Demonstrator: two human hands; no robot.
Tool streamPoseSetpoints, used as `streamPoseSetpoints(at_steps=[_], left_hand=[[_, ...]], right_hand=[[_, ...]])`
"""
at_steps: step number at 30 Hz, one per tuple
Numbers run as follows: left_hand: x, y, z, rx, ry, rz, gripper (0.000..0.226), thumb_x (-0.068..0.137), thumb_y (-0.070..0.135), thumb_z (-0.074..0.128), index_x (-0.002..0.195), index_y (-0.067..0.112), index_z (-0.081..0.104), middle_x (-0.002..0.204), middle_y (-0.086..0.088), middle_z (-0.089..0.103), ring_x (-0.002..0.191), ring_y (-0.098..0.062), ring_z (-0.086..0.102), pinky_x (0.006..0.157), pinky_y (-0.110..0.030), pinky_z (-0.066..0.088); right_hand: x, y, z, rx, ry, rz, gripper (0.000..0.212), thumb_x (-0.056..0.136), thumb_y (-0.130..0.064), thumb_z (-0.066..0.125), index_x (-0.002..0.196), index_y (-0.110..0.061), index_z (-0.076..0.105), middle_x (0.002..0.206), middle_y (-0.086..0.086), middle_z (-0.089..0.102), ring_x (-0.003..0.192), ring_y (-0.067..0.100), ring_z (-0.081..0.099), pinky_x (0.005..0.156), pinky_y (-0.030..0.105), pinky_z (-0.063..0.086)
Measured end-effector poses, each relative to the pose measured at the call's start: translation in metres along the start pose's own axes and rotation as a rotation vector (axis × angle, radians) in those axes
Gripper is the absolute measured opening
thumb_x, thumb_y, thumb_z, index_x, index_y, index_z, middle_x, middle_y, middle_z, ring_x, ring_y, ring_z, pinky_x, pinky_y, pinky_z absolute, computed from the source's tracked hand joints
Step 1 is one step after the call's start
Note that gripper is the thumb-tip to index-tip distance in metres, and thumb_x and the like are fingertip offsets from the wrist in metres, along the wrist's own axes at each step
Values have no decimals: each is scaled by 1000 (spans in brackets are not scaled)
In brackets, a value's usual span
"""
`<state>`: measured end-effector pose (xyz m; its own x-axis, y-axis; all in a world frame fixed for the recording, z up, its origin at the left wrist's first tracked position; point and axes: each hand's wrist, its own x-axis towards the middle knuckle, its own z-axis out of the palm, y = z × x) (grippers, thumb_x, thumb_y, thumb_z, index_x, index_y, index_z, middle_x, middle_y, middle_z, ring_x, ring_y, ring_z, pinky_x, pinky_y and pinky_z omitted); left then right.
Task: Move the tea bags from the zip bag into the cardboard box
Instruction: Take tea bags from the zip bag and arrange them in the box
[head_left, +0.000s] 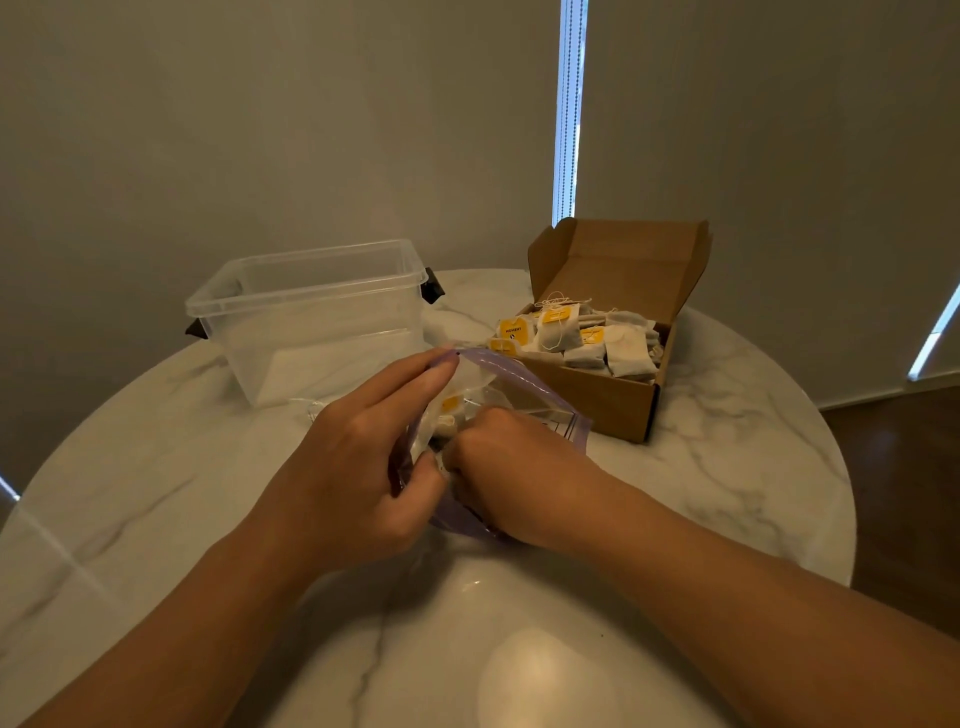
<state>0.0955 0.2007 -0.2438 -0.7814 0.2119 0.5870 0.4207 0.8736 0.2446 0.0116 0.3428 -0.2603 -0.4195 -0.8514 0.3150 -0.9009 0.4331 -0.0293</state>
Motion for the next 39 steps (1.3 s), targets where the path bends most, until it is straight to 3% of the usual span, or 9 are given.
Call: streamPoseSetpoints(at_steps=[4,9,16,20,24,28,32,36,39], left_hand=[[0,1,-1,-9,-3,1,66,80,26,49,143,6,50,145,-1,51,101,-4,55,85,0,38],[-1,-1,1,-1,-3,-3,67,79,25,50,144,7,49,146,-1,50,98,-13,55,82,0,39],[-2,-4,2,4,3,-18,66,79,20,54,144,8,49,147,1,50,101,-19,57,82,2,36],[-2,-5,3,-9,9,-25,67,80,19,56,145,10,48,148,2,49,105,-19,58,81,2,36],[-1,-5,3,-32,10,-9,67,80,28,50,145,11,49,147,3,50,117,-6,57,83,0,39],[0,-5,4,-61,22,6,66,80,24,52,144,10,49,147,4,49,100,12,56,75,-1,43],[-1,-9,5,-69,46,-3,66,82,25,53,147,16,46,149,8,47,94,1,61,72,-7,50],[-2,-9,5,-73,74,5,66,82,31,49,146,15,47,148,9,48,105,-11,64,76,-24,58],[-2,-9,5,-87,87,19,65,82,29,50,146,17,48,148,14,47,102,-16,65,74,-23,58]], right_hand=[[-4,2,-4,172,17,42,12,95,-19,57,103,-16,65,99,5,67,84,18,57,71,29,48],[-11,7,-12,368,56,97,21,95,-14,58,115,-18,64,108,0,67,95,14,59,78,26,51],[-12,15,-16,483,56,184,24,91,-13,56,101,-24,74,98,-10,71,88,3,60,79,22,50],[-23,14,-24,626,142,220,20,92,-18,59,99,-24,76,90,-11,73,85,5,66,75,32,57],[-43,19,-27,760,200,283,15,87,-14,70,96,-25,77,87,-12,73,85,2,68,75,28,59],[-64,25,-37,878,257,300,20,83,-4,72,90,-23,77,86,-10,74,84,7,71,75,25,59],[-77,40,-59,915,363,309,20,79,0,72,87,-18,77,85,-7,75,83,10,72,72,19,57],[-79,75,-76,877,530,387,23,77,1,73,89,-18,76,87,-5,76,85,11,72,72,20,57],[-70,108,-83,819,638,450,25,75,4,76,87,-18,75,83,3,76,76,11,71,70,24,57]])
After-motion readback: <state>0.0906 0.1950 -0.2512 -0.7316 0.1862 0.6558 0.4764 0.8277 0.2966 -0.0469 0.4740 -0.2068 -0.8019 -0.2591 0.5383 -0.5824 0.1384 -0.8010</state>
